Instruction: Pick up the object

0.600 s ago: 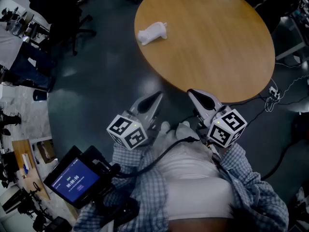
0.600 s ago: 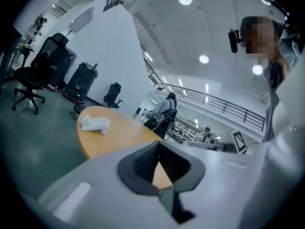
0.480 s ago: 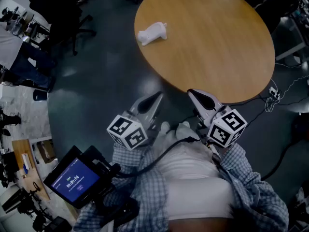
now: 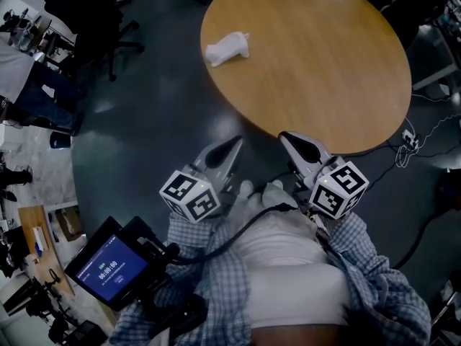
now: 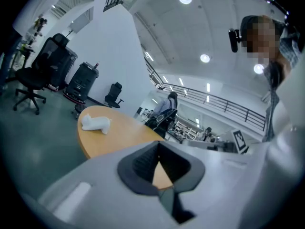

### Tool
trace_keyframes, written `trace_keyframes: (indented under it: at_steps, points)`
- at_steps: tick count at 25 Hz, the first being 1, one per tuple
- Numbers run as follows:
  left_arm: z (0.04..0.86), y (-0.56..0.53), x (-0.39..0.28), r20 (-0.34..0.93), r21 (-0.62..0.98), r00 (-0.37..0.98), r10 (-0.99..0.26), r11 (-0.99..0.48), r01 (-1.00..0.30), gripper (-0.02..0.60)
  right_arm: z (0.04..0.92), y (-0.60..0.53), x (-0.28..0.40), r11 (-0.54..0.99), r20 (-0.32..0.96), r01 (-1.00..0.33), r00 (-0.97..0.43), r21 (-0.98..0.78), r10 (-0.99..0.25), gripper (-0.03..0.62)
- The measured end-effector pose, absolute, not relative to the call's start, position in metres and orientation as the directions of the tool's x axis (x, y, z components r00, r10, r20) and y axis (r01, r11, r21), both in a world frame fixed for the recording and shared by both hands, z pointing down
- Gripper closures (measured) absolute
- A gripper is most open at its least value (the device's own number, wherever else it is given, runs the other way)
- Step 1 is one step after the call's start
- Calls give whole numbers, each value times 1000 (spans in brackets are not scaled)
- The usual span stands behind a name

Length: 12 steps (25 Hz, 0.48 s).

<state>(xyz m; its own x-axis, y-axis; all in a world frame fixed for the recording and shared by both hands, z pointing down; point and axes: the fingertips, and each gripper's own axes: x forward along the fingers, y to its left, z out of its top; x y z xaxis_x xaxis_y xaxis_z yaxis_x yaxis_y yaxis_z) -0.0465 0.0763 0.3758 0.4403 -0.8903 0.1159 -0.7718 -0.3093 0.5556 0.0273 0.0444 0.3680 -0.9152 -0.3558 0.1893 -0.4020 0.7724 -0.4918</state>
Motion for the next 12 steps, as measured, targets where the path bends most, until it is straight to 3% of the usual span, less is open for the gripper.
trace_keyframes:
  at_steps: [12]
  points:
    - [379,73,-40,125,544,434,-892,-303,-782,578,371,37,37,754,178,-408,-911,-514,-372,588]
